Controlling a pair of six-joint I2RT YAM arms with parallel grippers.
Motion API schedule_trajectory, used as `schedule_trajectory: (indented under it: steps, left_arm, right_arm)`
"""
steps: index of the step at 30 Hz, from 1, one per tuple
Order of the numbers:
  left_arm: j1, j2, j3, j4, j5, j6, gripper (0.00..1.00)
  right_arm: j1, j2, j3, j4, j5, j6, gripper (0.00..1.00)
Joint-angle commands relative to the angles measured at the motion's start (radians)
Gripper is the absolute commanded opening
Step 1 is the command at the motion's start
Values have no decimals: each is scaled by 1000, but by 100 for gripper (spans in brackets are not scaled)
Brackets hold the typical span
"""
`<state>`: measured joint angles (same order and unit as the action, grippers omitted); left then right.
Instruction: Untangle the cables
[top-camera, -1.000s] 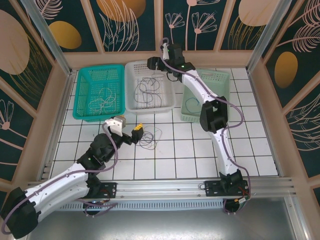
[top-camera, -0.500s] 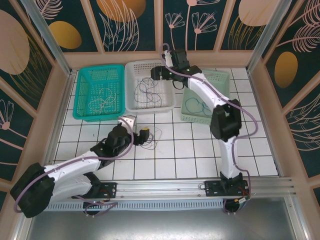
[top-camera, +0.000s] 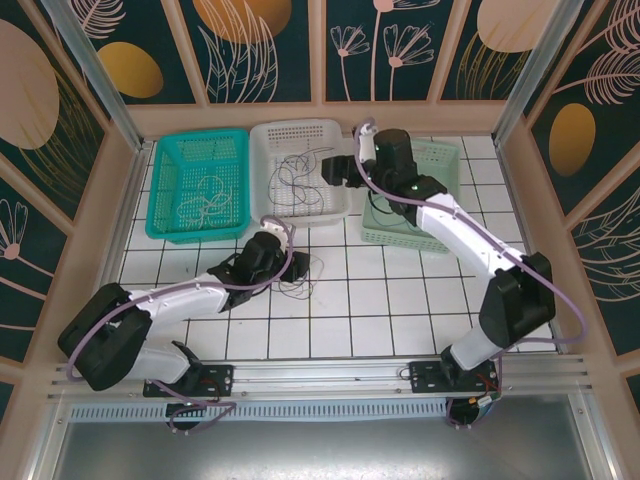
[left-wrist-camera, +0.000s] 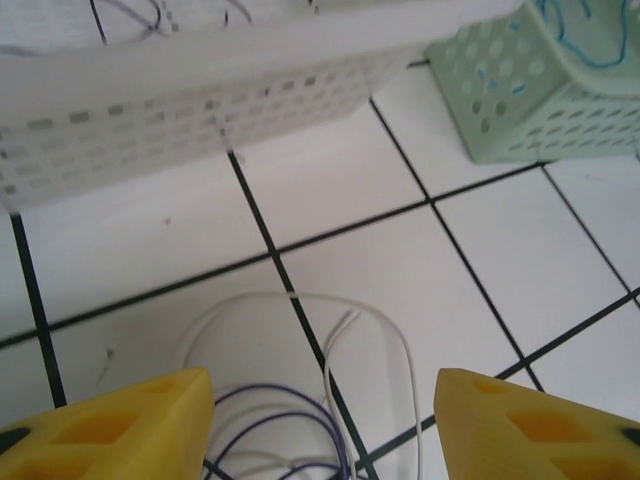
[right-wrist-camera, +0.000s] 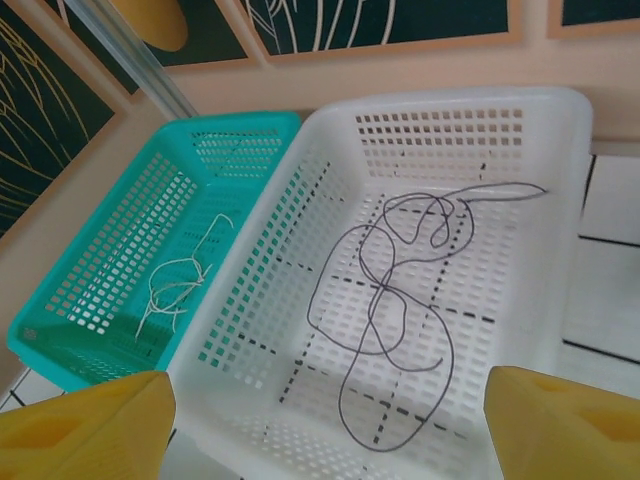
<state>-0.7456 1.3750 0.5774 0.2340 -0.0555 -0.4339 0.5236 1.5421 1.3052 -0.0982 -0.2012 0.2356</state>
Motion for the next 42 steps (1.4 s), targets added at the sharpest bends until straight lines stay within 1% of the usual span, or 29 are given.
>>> schedule_trajectory:
  steps: [1,4,7,9,10,13,16,19,22,25,27,32,35,42]
  left_arm:
    - [6,23,28,-56,38,-68,59]
    - [6,48,26,-46,33,-80,56]
    - [7,79,41,-40,48,-77,47]
    - [8,103,54,-44,50,-75,43]
    - [9,116,62,-54,50,-74,42]
    - [9,126,79,-100,29,-79,43]
    - [11,83,71,-116,3,-84,44]
    - [8,22,77,-146,-31,-83,51]
    - [9,-24,84,-181,-77,-86,55]
    - [10,-26,87,-217,-105,-87,57]
    - [10,-6,82,-220,-101,-91,57]
    - [10,56,74,-203,-49,-113,56]
    - [10,63,63,-199,-50,-121,56]
    - [8,89,67,-211,-43,-119,49]
  right_arm:
    - [1,-80,-68,76,48,18,82]
    - [-1,-109,-101,78,68,15,83]
    - [-2,-130,-126,80,69,17,83]
    - [-3,-147,-140,84,72,16,83]
    - [-4,-156,-148,85,75,15,83]
    - [-10,-180,-166,85,87,10,84]
    - [-20,-195,-183,81,92,7,84]
    - [-24,-202,-199,85,92,8,85]
    - [-26,-202,-211,92,90,13,85]
    - [-27,-203,-223,102,88,17,85]
    - [-31,-203,-231,108,83,20,85]
    - [-40,-207,-236,114,77,21,85]
    - [-46,-211,-239,115,71,21,85]
    - [-53,-219,-250,123,68,25,85]
